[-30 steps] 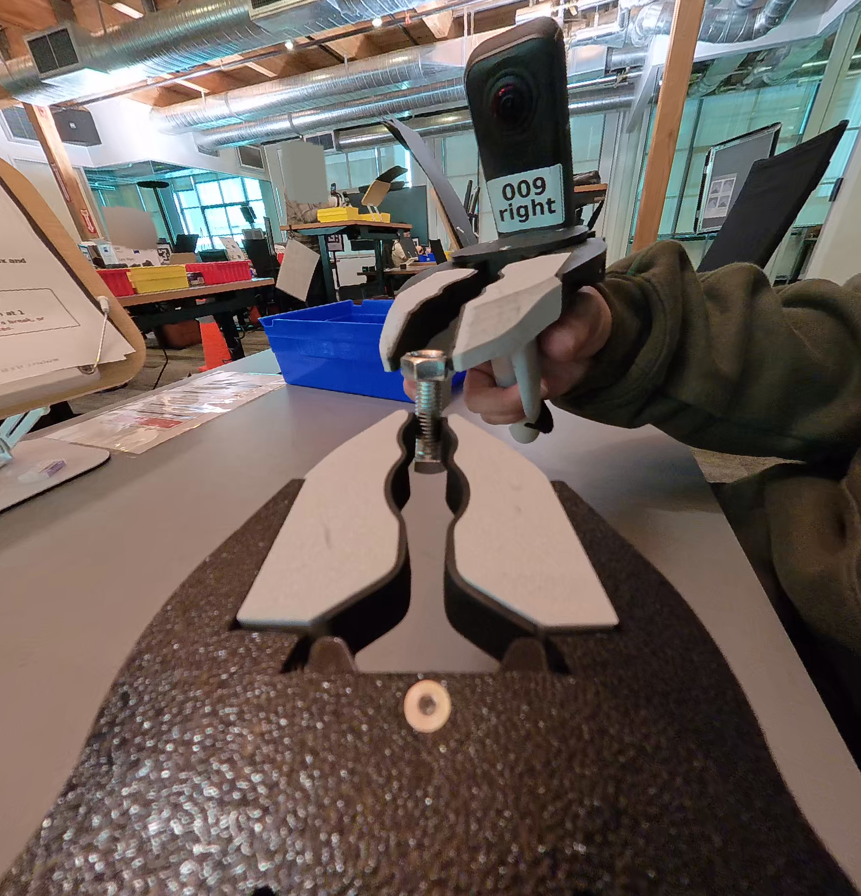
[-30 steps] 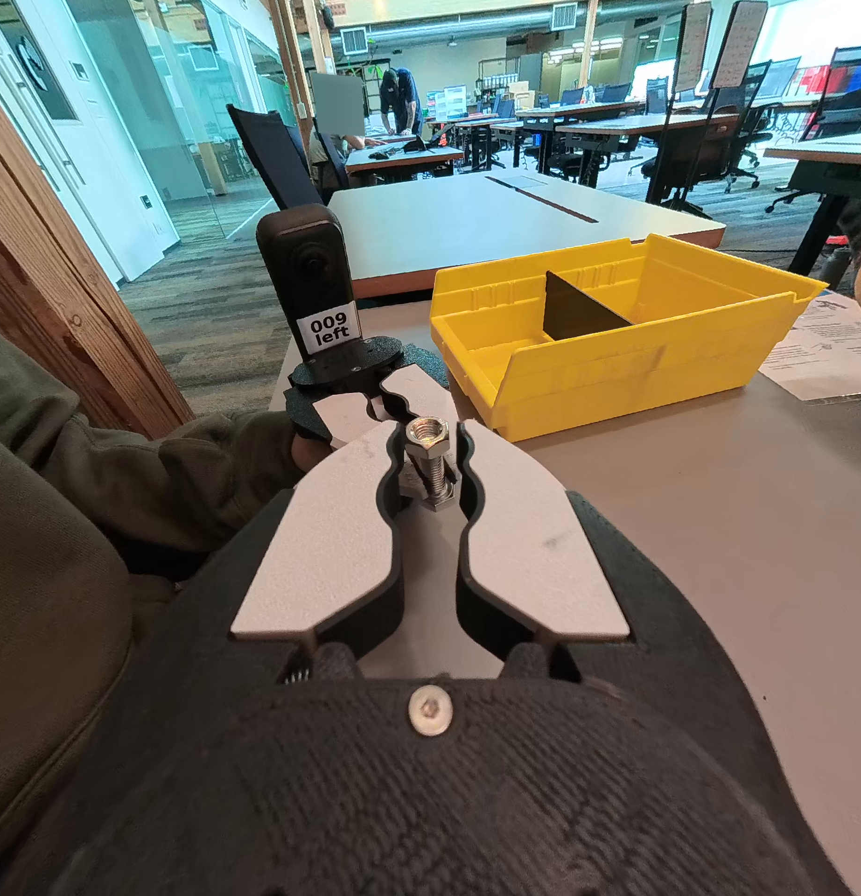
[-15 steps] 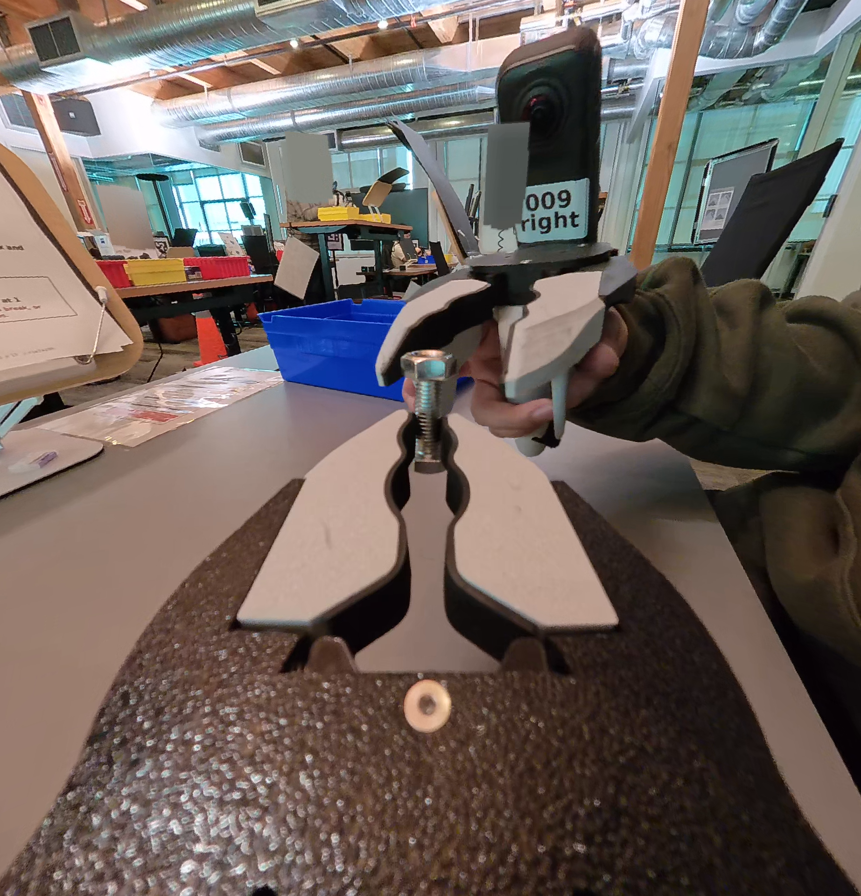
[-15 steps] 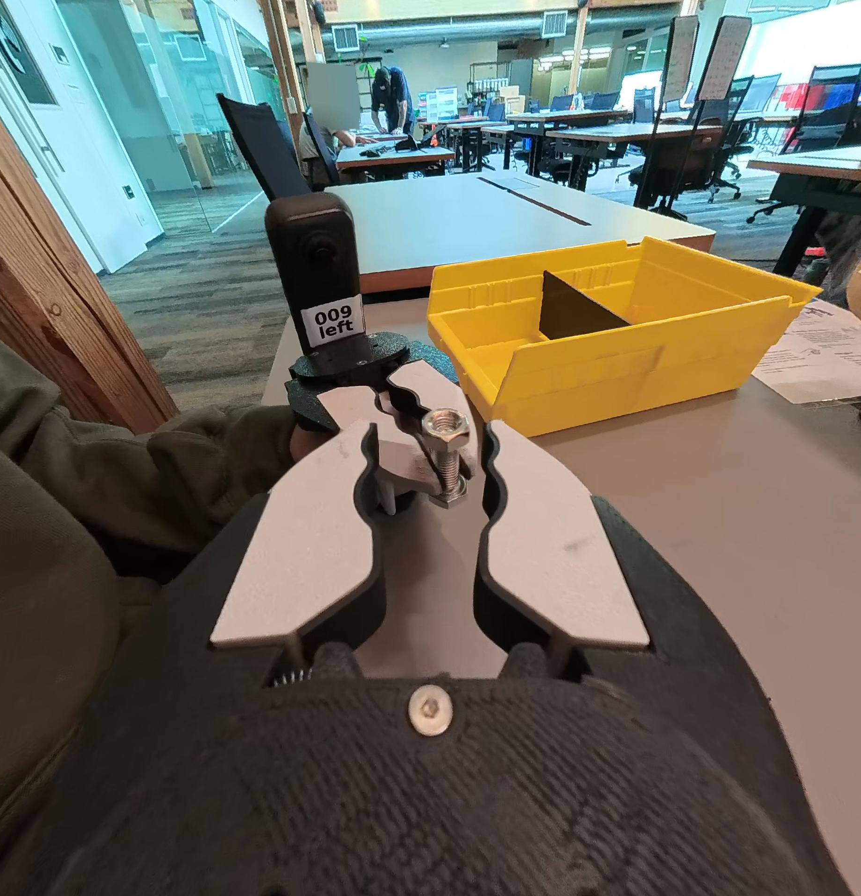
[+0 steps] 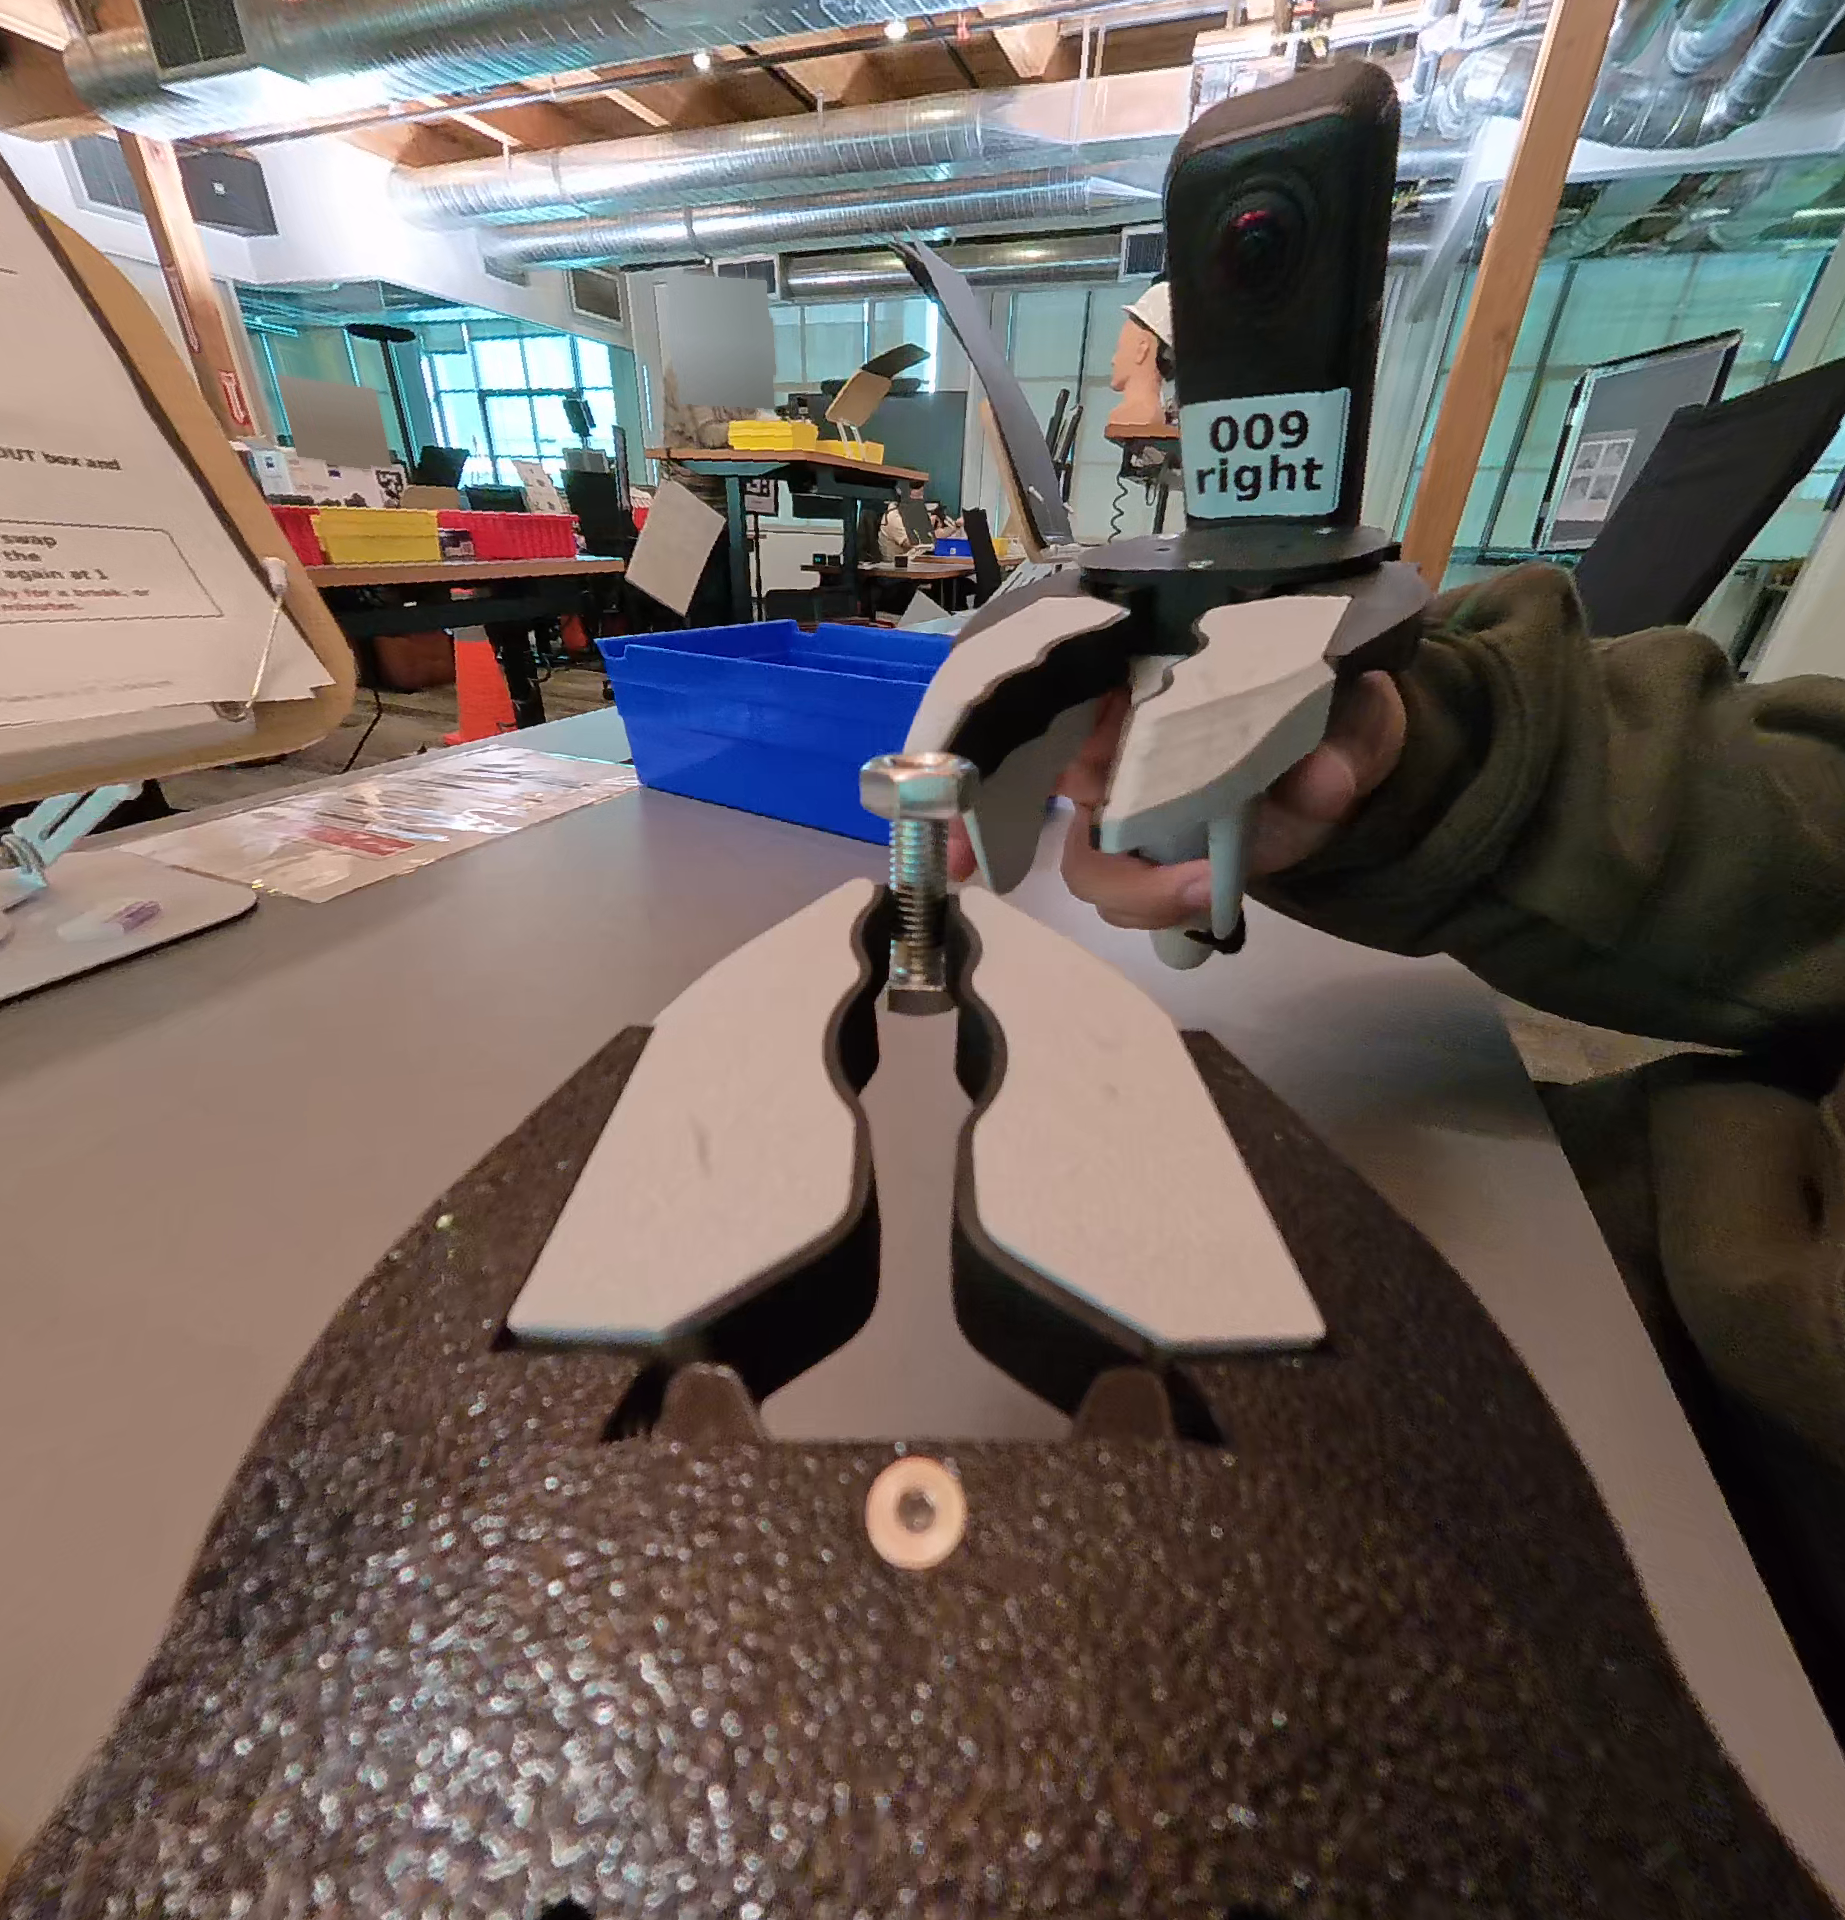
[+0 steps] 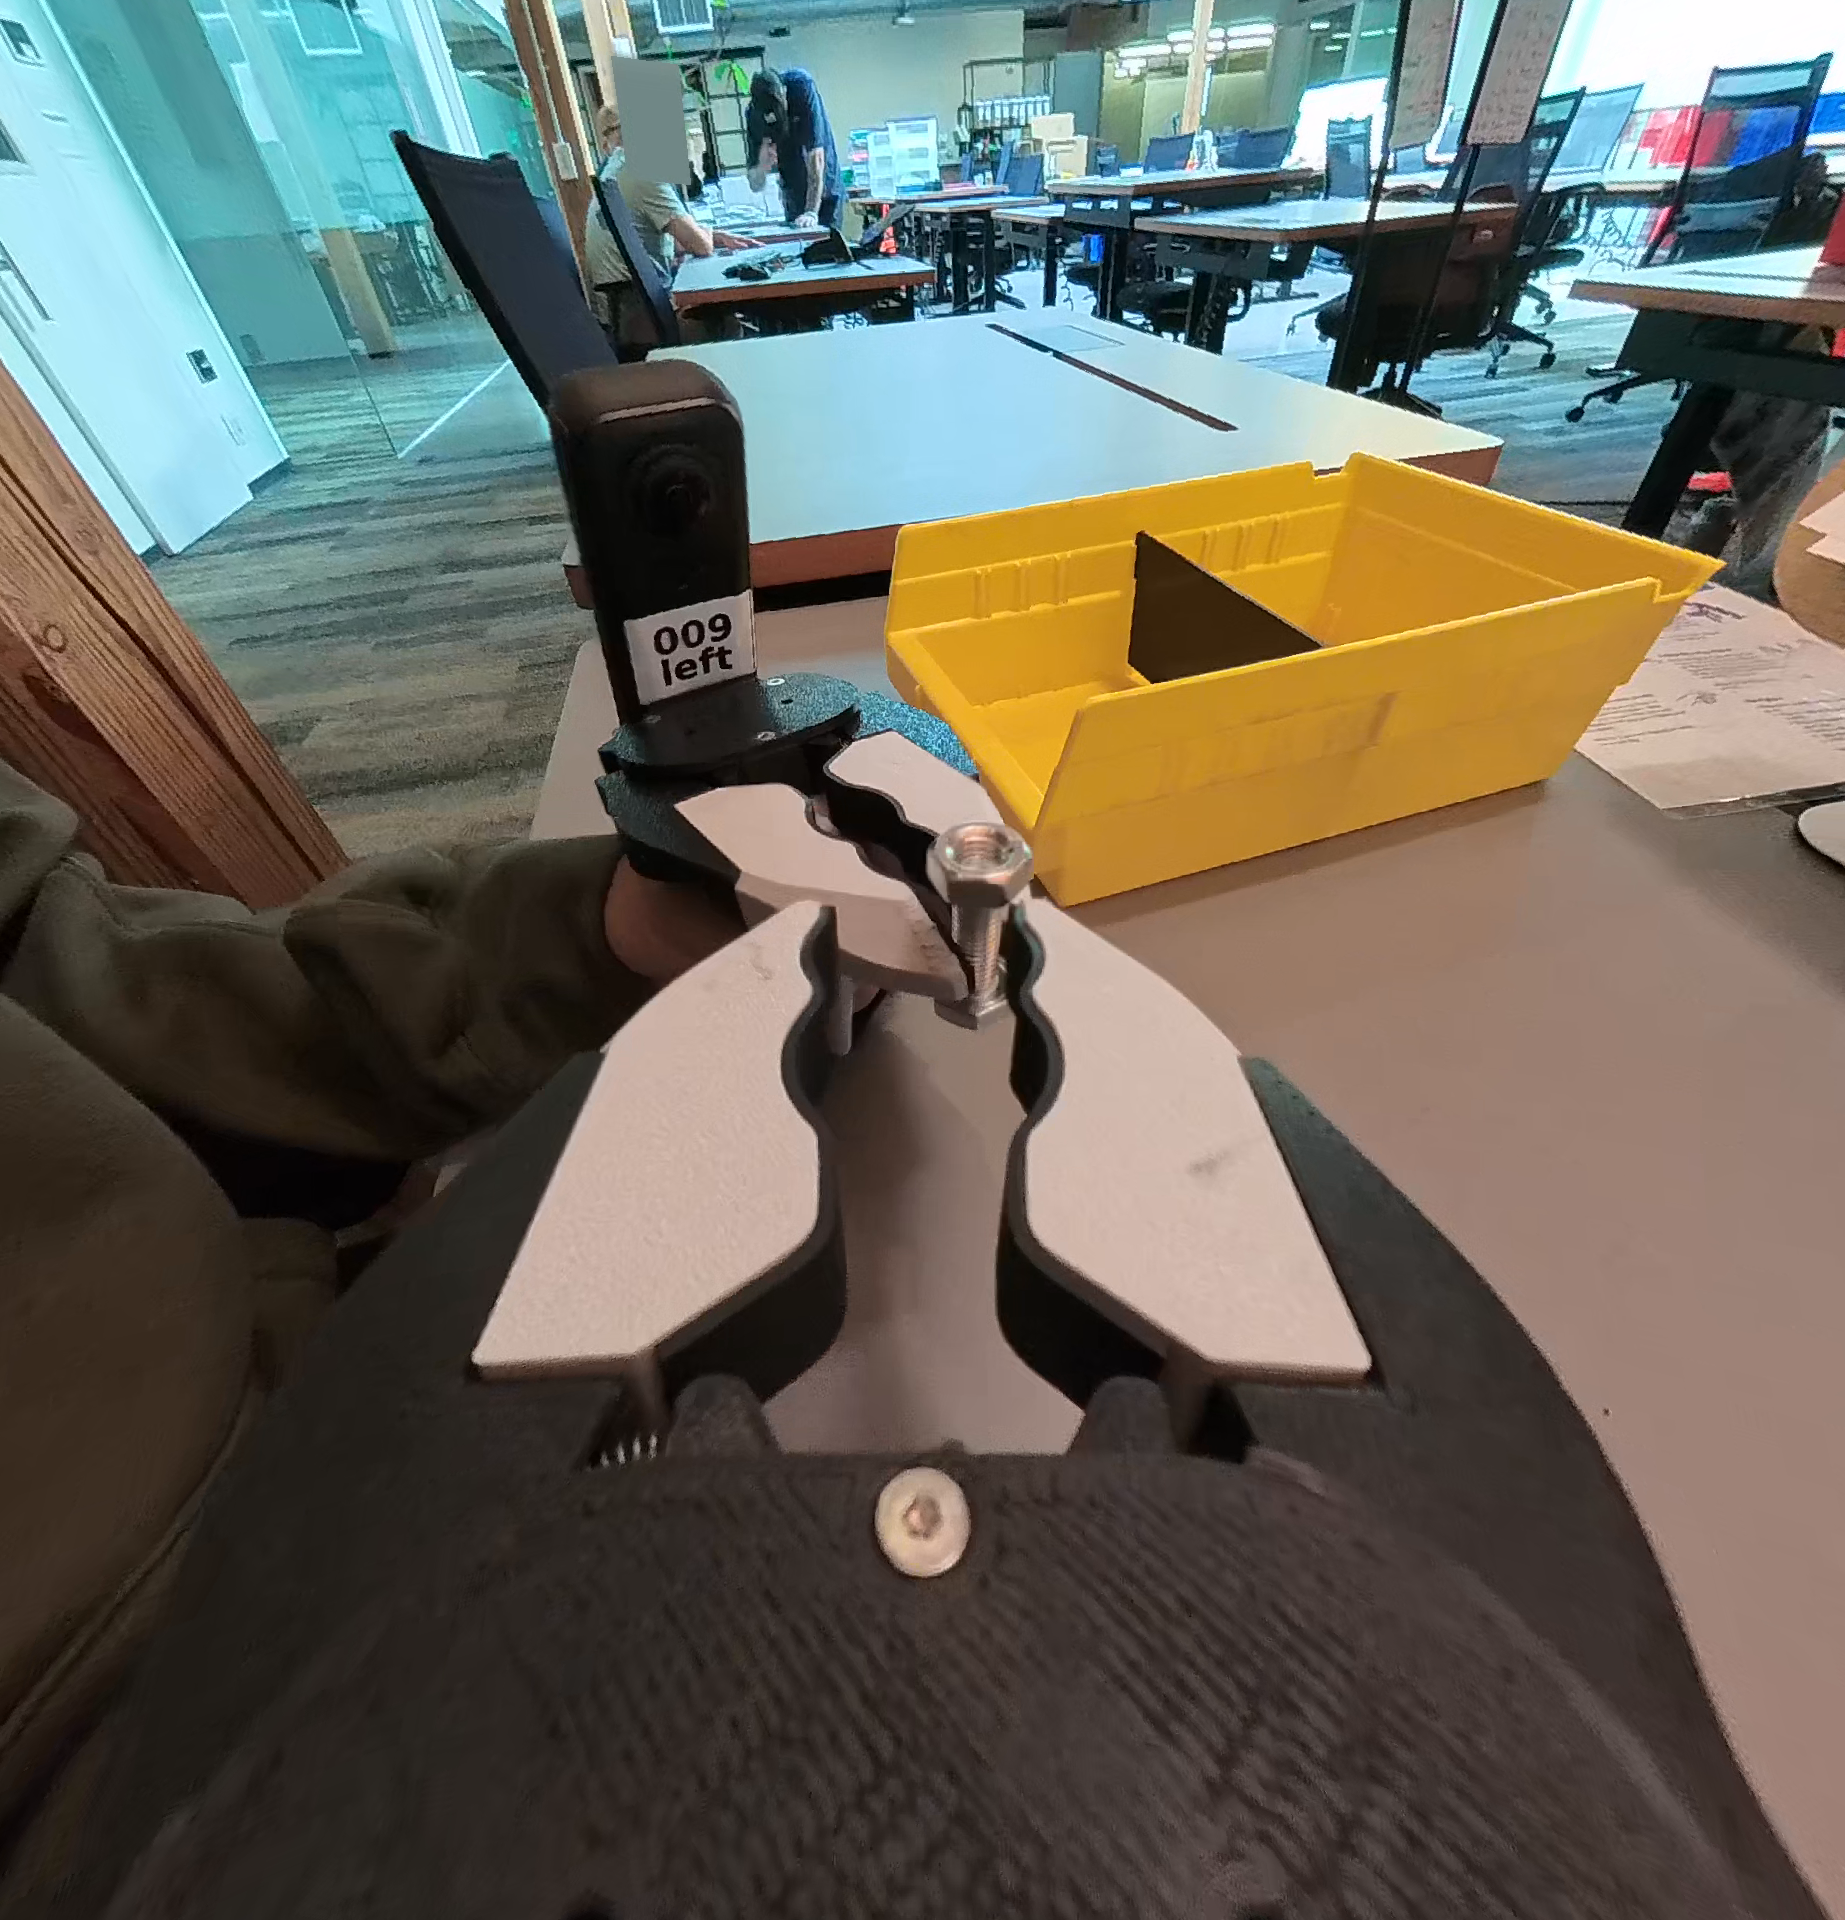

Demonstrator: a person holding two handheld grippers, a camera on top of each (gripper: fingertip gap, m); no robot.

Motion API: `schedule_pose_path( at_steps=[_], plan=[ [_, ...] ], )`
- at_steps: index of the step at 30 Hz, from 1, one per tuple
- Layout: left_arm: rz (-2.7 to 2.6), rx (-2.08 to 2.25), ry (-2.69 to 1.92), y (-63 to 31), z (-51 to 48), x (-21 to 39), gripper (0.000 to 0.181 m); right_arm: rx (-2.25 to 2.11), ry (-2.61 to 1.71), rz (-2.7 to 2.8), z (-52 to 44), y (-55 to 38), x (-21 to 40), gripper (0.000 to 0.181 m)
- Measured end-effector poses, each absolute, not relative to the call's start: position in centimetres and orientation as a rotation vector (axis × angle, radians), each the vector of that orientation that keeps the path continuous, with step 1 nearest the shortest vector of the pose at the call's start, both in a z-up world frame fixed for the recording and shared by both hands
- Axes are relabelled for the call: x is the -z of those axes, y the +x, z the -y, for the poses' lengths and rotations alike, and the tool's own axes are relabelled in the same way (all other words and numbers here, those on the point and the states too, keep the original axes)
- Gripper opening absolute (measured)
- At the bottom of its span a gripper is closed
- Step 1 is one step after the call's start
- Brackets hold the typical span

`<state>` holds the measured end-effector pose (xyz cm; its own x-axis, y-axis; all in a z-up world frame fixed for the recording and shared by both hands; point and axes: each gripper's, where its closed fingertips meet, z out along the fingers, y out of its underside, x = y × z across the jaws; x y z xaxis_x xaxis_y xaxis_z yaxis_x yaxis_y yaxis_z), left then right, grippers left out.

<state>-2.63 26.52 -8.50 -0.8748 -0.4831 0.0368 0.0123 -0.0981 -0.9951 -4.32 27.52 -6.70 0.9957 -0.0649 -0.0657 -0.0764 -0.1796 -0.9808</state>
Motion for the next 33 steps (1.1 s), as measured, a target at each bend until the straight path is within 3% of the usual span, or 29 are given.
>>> schedule_pose_path(
  at_steps=[6,11,13,20,22,23,25,26,33],
  plan=[
    [-1.865,2.028,-0.478,-2.9,-26.1,8.6,0.009,0.013,-1.709,-0.181,-27.7,-3.5,6.5,0.050],
    [-1.848,1.968,-0.575,-2.0,-27.0,9.0,0.009,-0.004,-1.752,-0.131,-28.3,-4.7,7.0,0.053],
    [-1.829,1.958,-0.625,-1.6,-27.7,9.1,0.009,-0.105,-1.819,-0.063,-27.9,-6.2,7.7,0.033],
    [-1.882,1.973,-0.543,-2.3,-26.6,9.0,0.009,0.015,-1.720,-0.236,-28.5,-3.5,6.6,0.061],
    [-1.881,1.956,-0.576,-2.1,-26.7,9.2,0.009,-0.034,-1.720,-0.190,-29.1,-4.5,6.6,0.057],
    [-1.864,1.939,-0.621,-1.7,-27.2,9.3,0.009,-0.023,-1.731,-0.190,-29.2,-4.6,6.7,0.064],
    [-1.814,1.921,-0.725,-0.8,-28.4,9.4,0.009,0.019,-1.768,-0.161,-28.9,-4.6,7.1,0.054],
    [-1.803,1.926,-0.750,-0.6,-28.8,9.4,0.009,-0.043,-1.782,-0.099,-28.8,-5.6,7.2,0.033],
    [-1.870,1.974,-0.645,-1.7,-27.2,9.1,0.009,0.053,-1.658,-0.294,-29.0,-2.7,6.0,0.067]
  ],
)
